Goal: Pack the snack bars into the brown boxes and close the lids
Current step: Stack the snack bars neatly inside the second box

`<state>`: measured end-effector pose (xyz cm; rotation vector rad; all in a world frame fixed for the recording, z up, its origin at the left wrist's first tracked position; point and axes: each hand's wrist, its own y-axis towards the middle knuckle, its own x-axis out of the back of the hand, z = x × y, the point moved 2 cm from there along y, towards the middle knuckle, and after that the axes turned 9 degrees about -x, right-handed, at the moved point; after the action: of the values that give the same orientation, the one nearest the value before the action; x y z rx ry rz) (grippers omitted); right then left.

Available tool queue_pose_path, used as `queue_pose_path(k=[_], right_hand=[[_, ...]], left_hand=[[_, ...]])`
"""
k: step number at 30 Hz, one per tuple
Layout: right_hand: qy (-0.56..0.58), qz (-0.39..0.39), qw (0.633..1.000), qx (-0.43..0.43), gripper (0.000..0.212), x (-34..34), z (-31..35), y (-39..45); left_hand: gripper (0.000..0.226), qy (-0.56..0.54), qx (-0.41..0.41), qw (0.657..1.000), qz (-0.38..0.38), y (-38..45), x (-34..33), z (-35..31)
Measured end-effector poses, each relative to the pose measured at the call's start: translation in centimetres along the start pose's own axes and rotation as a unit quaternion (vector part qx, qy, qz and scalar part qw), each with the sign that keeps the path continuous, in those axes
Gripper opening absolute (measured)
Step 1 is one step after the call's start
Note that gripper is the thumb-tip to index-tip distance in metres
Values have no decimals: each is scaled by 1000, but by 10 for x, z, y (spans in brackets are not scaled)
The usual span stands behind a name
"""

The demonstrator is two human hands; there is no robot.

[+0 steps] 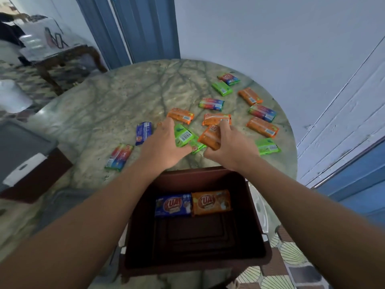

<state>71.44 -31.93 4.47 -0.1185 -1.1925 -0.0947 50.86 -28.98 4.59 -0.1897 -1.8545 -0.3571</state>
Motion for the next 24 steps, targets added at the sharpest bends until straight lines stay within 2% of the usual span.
queue_pose_path(k=[3, 7, 11, 13, 16, 18, 24], right_hand=[[-5, -2, 1000, 16, 63, -11, 12, -29], [-35, -5, 997, 61, 68, -29, 12, -65], [-100, 14, 987, 125, 77, -47, 10, -91], [-144, 49, 977, 151, 81, -59, 10, -102], [-191, 126, 964, 133, 83, -79, 1, -110], [-207, 169, 957, 117, 88, -88, -5, -112], [-185, 170, 963, 99, 92, -93, -9, -103]], left_hand=[[84, 12, -3, 1000, -11, -32, 6, 4], [76, -27, -52, 998, -32, -86, 3, 2], [76, -62, -81, 993, 53, -129, -15, 4], [73, -12, -118, 988, 102, -139, -25, 4], [74, 84, -180, 970, 141, -142, -32, 4], [74, 82, -195, 963, 166, -142, -37, 5], [70, 61, -201, 951, 226, -149, -57, 1]])
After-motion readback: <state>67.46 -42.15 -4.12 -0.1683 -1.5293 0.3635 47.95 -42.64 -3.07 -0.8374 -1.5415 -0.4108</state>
